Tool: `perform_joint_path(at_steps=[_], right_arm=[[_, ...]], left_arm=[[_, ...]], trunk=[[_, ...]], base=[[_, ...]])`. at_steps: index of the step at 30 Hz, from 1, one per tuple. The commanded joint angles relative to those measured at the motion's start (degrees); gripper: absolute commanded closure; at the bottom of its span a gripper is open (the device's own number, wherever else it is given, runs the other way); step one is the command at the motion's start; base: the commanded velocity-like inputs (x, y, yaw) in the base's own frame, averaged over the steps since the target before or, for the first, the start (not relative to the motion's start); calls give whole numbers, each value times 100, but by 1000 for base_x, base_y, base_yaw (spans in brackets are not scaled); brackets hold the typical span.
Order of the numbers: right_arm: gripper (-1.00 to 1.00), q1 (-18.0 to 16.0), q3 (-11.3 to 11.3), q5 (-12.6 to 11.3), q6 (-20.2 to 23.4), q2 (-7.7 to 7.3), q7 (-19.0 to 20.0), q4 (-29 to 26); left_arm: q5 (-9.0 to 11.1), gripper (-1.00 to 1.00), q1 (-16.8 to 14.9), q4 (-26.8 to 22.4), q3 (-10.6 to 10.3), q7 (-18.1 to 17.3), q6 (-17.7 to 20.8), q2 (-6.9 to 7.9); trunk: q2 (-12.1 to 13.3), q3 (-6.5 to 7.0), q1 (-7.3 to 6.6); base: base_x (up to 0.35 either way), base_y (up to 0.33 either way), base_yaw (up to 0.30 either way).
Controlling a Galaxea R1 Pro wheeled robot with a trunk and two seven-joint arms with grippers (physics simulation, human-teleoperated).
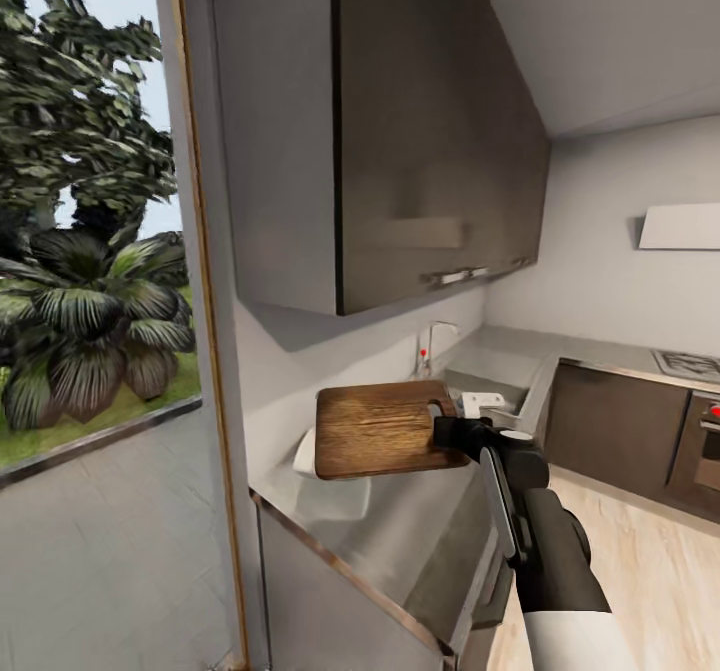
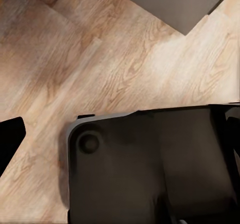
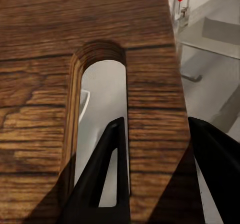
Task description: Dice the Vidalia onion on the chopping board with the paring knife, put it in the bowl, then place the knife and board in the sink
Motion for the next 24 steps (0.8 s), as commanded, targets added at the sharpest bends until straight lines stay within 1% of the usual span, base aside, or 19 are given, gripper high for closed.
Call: perform_joint_path(at_steps=[1, 16, 24], right_arm=[[100, -1, -14, 57, 24, 4, 60, -7], [100, -1, -5, 50, 27, 16, 60, 27], [100, -1, -5, 48, 51, 30, 60, 69]], left_arm=[[60, -100, 1, -6, -20, -10, -10, 6], [60, -100, 1, -4, -28, -10, -8, -2], [60, -100, 1, 23, -28, -10, -9, -23]], trunk=[[-2, -1, 2], [-2, -1, 2], [-2, -41, 2]], base=[[-12, -301, 286], [-1, -307, 286], [0, -307, 238]])
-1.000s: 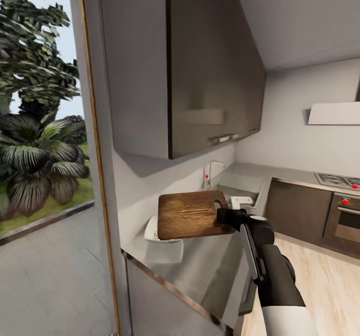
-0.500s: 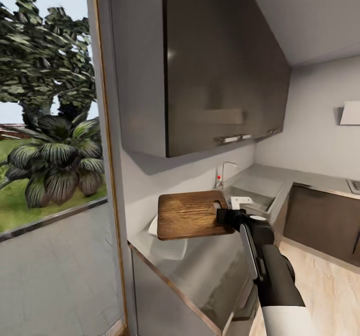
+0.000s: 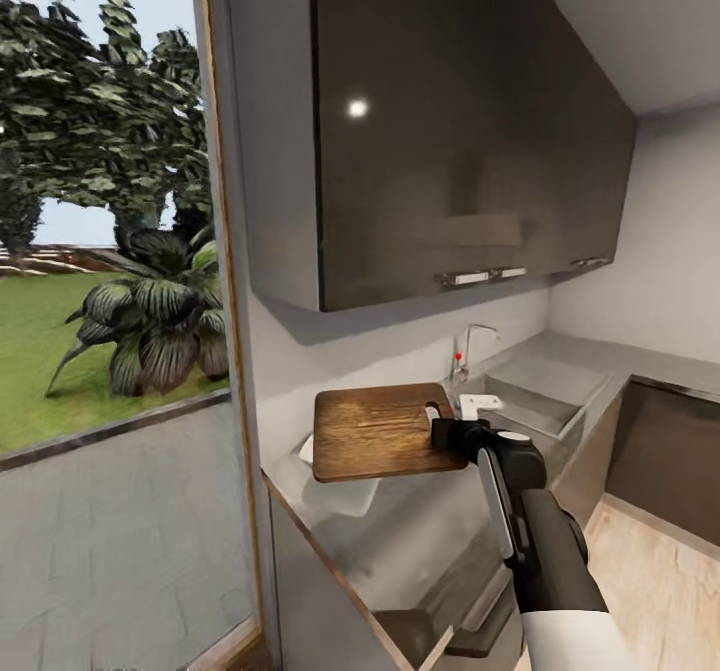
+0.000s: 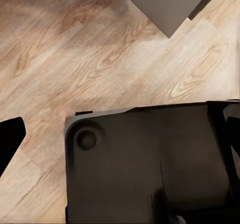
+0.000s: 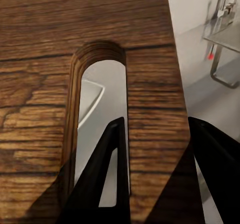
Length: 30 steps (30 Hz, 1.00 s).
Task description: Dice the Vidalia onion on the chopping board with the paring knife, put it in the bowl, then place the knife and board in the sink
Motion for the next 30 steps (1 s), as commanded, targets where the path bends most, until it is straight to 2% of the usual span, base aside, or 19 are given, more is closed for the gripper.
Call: perform_joint_path(at_steps=[1, 30], right_arm=[[100, -1, -14, 57, 26, 4, 60, -6], [100, -1, -14, 57, 154, 11, 60, -4]], left_arm=[[60, -100, 2, 2, -19, -10, -10, 4], [60, -100, 2, 44, -19, -10, -10, -2]], trunk=[[-3, -8, 2], [-3, -231, 2]], base=[[0, -307, 196], [0, -307, 166]])
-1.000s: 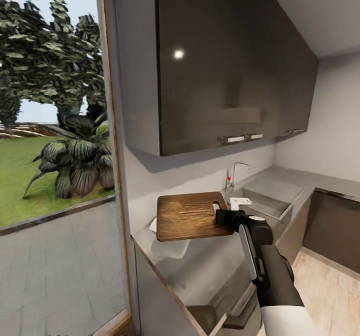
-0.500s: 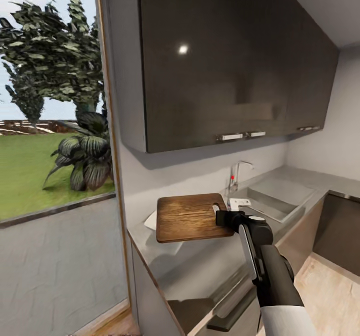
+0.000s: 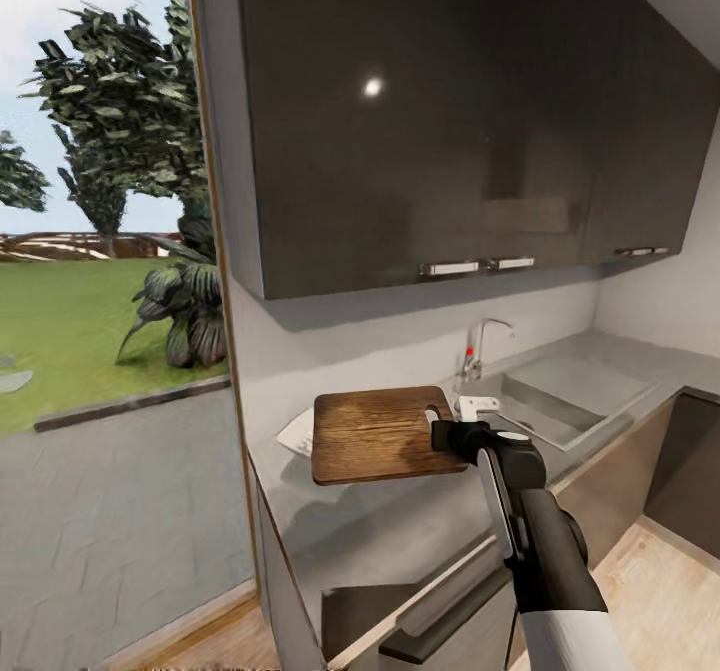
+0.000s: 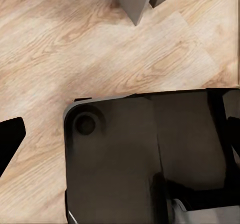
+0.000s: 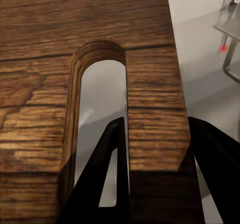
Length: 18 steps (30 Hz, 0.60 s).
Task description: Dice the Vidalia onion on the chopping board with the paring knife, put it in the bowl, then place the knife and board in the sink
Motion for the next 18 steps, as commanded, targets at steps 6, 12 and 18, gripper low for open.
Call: perform_joint_path(at_steps=[6, 12, 18], right_arm=[[100, -1, -11, 57, 23, 6, 60, -6], [100, -1, -12, 57, 23, 6, 60, -1], [100, -1, -10, 57, 23, 6, 57, -3]], left_arm=[[56, -100, 2, -10, -19, -10, -9, -3], [52, -100, 2, -7, -19, -10, -9, -34], [52, -100, 2, -4, -19, -10, -9, -36]], trunk=[[-3, -48, 2], [-3, -95, 2], [-3, -141, 2]], base=[[0, -307, 162], [0, -307, 162], [0, -307, 163]])
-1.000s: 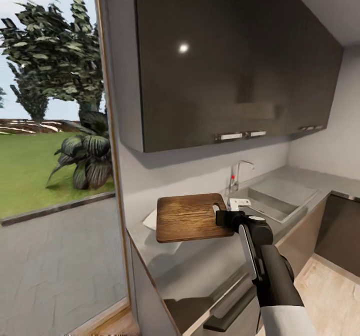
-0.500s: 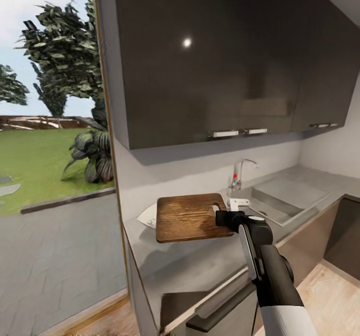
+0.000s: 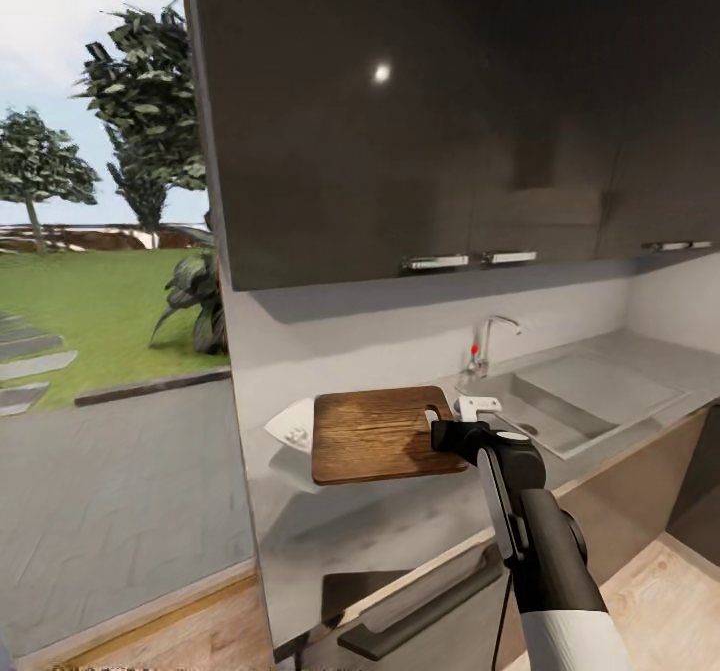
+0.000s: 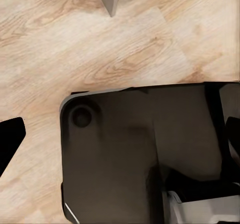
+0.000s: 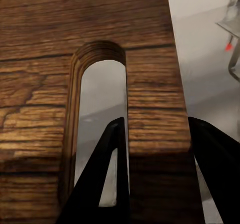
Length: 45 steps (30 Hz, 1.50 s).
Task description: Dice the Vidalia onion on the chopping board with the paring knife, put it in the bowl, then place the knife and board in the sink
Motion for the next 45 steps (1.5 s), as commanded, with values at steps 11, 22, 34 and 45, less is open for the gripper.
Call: perform_joint_path(at_steps=[11, 22, 34, 45], right_arm=[[100, -1, -8, 56, 23, 5, 59, -3], [100, -1, -8, 56, 23, 4, 59, 6], [100, -1, -8, 56, 23, 5, 55, 8], [100, -1, -8, 56, 23, 5, 54, 51]], left_arm=[[60, -100, 2, -2, -19, -10, -9, 6], [60, -100, 2, -2, -19, -10, -9, 0], [60, -100, 2, -2, -19, -10, -9, -3], [63, -100, 2, 6, -19, -10, -9, -3]], trunk=[[-3, -87, 2], [-3, -172, 2], [-3, -264, 2], [-3, -347, 2]], base=[[0, -307, 171], [0, -307, 184], [0, -307, 192], [0, -307, 194]])
